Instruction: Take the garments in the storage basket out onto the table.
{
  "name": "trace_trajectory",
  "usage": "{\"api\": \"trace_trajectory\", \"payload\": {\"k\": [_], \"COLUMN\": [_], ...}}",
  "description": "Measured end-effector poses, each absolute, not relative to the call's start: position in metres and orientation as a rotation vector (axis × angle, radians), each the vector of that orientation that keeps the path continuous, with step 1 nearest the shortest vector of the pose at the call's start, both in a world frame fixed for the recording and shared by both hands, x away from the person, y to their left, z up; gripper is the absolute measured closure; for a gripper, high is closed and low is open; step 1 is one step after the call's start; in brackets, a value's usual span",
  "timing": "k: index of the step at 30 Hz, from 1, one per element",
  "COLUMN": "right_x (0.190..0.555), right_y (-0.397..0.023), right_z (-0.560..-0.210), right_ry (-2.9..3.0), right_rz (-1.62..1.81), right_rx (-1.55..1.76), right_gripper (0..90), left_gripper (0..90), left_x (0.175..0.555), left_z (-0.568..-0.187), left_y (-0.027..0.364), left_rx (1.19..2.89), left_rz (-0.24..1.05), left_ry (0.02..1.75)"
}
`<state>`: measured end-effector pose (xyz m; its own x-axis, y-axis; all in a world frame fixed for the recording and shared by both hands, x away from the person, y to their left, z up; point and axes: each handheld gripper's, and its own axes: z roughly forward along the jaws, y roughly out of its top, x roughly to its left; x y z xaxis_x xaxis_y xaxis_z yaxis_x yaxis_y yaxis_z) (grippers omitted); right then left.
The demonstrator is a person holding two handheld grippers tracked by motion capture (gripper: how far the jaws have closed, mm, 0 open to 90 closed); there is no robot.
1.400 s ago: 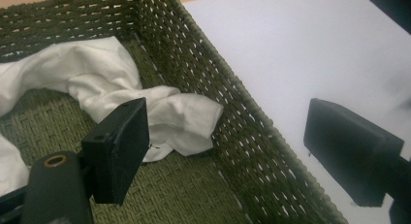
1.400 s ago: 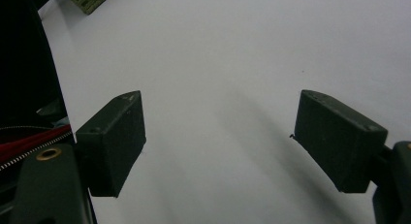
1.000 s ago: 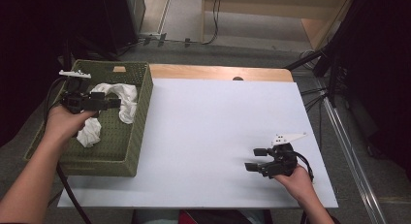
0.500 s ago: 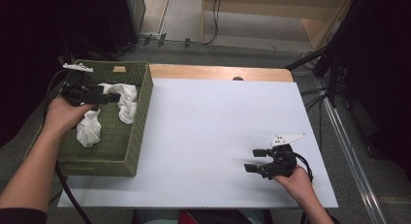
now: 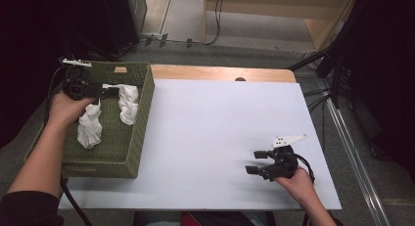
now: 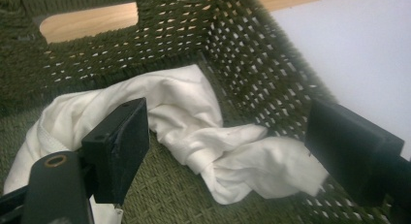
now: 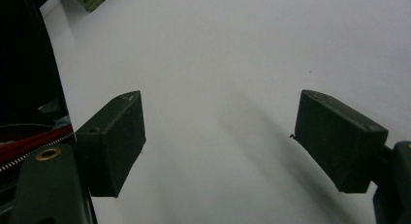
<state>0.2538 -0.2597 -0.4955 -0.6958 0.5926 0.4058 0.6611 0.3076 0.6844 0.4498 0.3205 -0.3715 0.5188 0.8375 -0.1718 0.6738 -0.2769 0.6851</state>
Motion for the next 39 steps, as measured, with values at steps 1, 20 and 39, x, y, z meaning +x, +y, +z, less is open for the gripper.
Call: {"api": "trace_trajectory", "payload": {"k": [1,20,39], "right_x": [0.254,0.254,0.252], "right_y": [-0.26,-0.261,-0.263], "right_z": [-0.496,-0.497,-0.497], "right_ry": [-2.472,-2.461,-2.457], "right_rz": [-1.363,-1.364,-1.363], "right_rx": [-1.192,-1.204,-1.212], "right_gripper": [16.8,16.8,16.7], "left_gripper": [17.0,16.9,8.4], "left_x": [0.452,0.472,0.497], "left_z": [-0.374,-0.364,-0.406], "left_y": [0.321,0.328,0.346], "left_rx": [2.038,2.042,2.02], "left_rz": [0.287,0.319,0.399], "left_ry": [1.24,1.248,1.367]}}
